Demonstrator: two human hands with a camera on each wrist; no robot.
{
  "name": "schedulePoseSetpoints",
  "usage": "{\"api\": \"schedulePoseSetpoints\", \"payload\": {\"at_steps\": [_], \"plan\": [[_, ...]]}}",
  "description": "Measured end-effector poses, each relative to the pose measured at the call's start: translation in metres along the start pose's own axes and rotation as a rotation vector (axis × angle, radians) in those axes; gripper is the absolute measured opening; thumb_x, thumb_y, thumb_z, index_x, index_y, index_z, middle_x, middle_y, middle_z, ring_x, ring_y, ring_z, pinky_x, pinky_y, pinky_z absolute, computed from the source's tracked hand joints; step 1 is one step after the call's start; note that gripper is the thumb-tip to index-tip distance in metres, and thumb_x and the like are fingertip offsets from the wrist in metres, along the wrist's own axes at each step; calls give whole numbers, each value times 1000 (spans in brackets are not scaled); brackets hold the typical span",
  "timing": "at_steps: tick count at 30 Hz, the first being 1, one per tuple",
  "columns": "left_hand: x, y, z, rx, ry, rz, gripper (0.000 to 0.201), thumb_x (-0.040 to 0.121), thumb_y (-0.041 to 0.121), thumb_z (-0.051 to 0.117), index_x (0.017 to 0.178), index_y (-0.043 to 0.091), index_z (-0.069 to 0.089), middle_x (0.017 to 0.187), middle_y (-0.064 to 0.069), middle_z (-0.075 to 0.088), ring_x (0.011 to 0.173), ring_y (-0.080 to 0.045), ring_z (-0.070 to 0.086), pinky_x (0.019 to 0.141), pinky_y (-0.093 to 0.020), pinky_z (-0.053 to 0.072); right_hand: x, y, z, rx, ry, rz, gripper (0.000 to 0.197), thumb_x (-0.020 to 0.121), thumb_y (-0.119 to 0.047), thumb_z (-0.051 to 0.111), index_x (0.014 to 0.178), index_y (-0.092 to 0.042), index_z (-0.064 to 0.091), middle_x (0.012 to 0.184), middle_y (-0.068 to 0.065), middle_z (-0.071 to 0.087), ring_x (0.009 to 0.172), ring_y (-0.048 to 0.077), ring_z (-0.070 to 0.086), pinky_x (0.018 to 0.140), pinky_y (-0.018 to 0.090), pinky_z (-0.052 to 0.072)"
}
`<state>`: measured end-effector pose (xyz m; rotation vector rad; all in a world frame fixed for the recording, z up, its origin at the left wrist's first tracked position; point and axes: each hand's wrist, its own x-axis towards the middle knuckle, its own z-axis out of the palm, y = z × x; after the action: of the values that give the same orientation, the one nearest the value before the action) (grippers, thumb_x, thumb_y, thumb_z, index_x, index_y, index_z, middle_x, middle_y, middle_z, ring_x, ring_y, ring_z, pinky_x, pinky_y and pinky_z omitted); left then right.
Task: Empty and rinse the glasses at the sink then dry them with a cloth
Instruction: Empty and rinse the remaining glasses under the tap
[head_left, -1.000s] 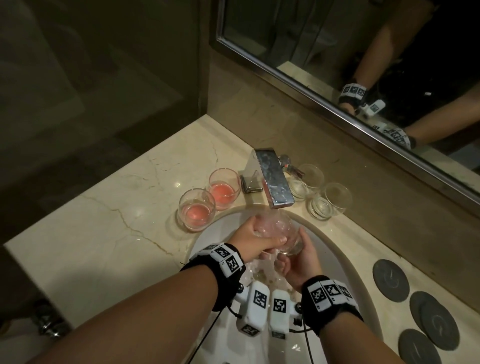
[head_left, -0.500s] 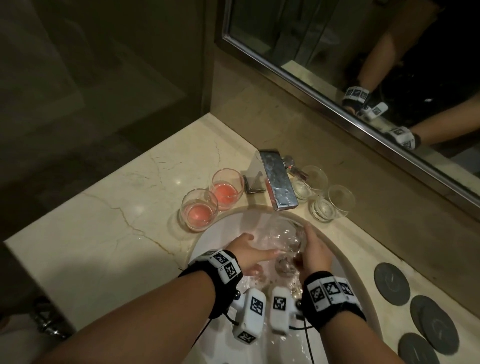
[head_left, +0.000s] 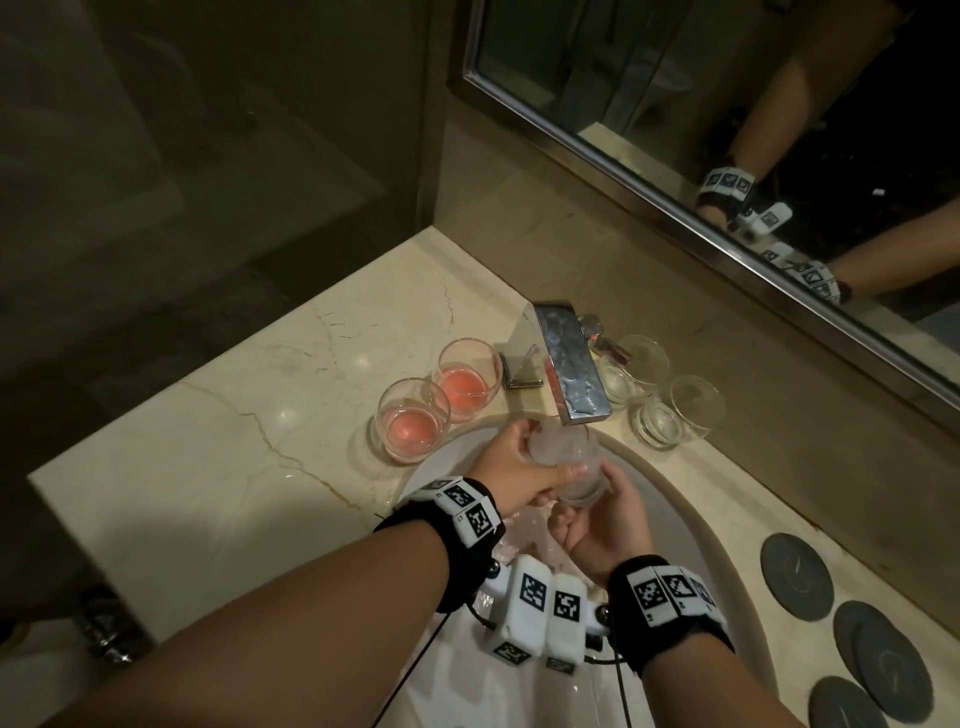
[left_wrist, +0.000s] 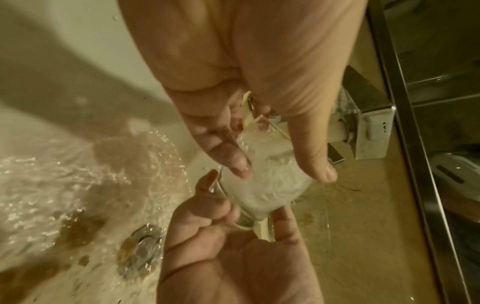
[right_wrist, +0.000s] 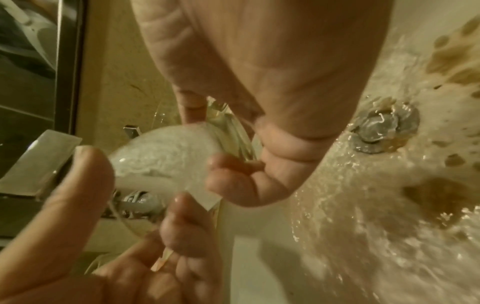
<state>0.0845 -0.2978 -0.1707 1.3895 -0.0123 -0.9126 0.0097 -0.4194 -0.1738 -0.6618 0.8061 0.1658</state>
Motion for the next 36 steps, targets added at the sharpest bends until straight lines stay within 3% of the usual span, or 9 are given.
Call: {"api": "schedulePoseSetpoints", "payload": {"at_steps": [4, 9, 13, 18, 21, 23, 27, 31, 36], "plan": [[0, -3, 2, 18, -95, 15, 70, 74, 9, 83, 131, 21, 44, 105, -12, 67, 61, -18, 65, 53, -23, 54, 1, -2, -2, -67, -14, 2, 72, 88, -67, 42, 106, -2, 68, 75, 15, 64, 50, 20, 61, 43, 23, 52], [4, -3, 3, -62, -82, -9, 53, 79, 4, 78, 121, 20, 49, 77, -8, 67, 53, -12, 63, 51, -19, 54, -2, -7, -1, 21, -21, -77, 50, 84, -44, 47, 104, -1, 63, 70, 13, 61, 46, 18, 58, 43, 22, 52], [2, -3, 5, -36, -114, 35, 49, 78, 3, 78, 102, 35, 50, 81, -4, 67, 57, -13, 62, 53, -19, 54, 6, -4, -11, -96, 67, -70, 75, 86, -72, 37, 96, -7, 72, 54, 5, 55, 34, 10, 48, 34, 16, 41], [1, -5, 1, -84, -104, -32, 61, 79, 2, 77, 124, 24, 43, 85, -11, 68, 61, -14, 65, 56, -20, 57, 2, -6, -9, -27, 53, -58, 59, 95, -51, 35, 114, -1, 60, 68, 14, 64, 42, 17, 60, 38, 21, 50], [-2, -5, 0, -74, -105, -49, 74, 77, 6, 80, 135, 23, 37, 81, -13, 68, 61, -13, 65, 56, -19, 55, 6, -3, -13, -127, 112, -61, 78, 85, -68, 46, 123, -3, 62, 76, 10, 56, 45, 14, 47, 38, 20, 44], [-3, -4, 1, -40, -112, -27, 68, 76, 9, 81, 131, 21, 43, 89, -13, 69, 65, -16, 66, 60, -23, 58, 5, -3, -12, -154, 108, -58, 80, 86, -71, 41, 120, -2, 64, 78, 13, 61, 48, 18, 54, 41, 23, 50], [-3, -4, 1, -93, -84, -32, 65, 79, 4, 78, 131, 18, 42, 83, -10, 67, 60, -13, 64, 61, -22, 58, 1, -8, -7, -62, 80, -71, 53, 96, -45, 37, 121, -2, 55, 65, 12, 64, 42, 18, 60, 37, 21, 50], [-5, 0, 3, -88, -83, -52, 79, 80, 3, 77, 144, 17, 33, 84, -13, 66, 60, -13, 64, 59, -20, 58, 6, -5, -8, -191, 136, -90, 70, 86, -70, 43, 103, -7, 65, 52, 2, 52, 35, 10, 45, 36, 18, 41], [-9, -1, 0, -31, -80, -82, 67, 80, 7, 77, 136, 15, 42, 87, -13, 68, 64, -16, 65, 63, -24, 59, 1, -8, -5, -324, 230, -150, 63, 83, -65, 55, 100, -6, 67, 60, 7, 59, 41, 15, 49, 38, 22, 45]]}}
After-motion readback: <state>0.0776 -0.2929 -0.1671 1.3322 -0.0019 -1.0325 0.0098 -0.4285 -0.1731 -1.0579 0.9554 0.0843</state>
